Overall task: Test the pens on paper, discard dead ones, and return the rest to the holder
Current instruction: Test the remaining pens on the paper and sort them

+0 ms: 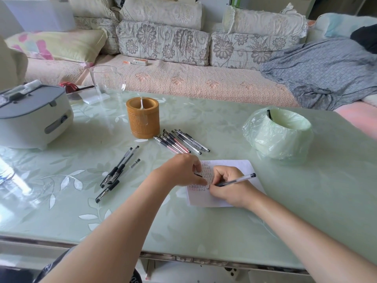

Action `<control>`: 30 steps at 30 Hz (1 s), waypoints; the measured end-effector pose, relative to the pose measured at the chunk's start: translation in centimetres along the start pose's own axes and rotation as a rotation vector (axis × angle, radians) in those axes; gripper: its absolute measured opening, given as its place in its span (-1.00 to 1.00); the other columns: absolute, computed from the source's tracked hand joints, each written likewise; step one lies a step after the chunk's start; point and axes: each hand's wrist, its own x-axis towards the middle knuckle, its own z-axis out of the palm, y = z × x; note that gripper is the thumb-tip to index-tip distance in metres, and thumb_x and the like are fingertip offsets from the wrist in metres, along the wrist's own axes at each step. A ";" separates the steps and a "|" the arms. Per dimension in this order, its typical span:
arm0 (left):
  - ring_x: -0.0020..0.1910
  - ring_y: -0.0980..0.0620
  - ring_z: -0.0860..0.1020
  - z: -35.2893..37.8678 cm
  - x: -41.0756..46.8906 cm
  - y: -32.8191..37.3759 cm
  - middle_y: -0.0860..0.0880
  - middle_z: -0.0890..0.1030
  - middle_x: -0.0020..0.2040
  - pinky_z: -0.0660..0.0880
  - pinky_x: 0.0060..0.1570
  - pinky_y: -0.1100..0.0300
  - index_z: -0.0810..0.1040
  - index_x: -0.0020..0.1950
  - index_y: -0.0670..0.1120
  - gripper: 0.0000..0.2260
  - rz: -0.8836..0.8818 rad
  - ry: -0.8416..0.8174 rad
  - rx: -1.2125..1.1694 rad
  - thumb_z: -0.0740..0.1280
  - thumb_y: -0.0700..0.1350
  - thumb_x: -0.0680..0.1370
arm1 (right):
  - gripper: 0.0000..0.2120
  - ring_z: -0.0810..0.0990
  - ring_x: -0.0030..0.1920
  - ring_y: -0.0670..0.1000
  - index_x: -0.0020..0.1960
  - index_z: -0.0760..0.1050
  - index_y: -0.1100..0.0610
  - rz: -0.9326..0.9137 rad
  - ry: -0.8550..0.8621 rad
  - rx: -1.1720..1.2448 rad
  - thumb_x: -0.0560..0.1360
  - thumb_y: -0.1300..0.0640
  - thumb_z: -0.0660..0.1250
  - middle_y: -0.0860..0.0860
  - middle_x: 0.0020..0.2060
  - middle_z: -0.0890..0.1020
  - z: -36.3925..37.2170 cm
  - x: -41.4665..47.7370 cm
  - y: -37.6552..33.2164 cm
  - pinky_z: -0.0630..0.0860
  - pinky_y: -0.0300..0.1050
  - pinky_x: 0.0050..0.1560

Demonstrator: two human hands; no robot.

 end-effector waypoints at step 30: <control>-0.17 0.08 0.43 -0.1 -0.5 0.3 0.08 0.49 -0.17 0.38 -0.19 0.24 0.57 0.00 -0.01 -0.62 -0.003 0.014 -0.016 0.55 0.15 0.32 | -0.83 0.26 -0.41 -0.06 -0.37 0.31 0.16 0.025 -0.038 -0.007 0.25 0.23 0.33 -0.11 -0.48 0.35 0.0 -0.3 -0.4 0.18 -0.18 -0.41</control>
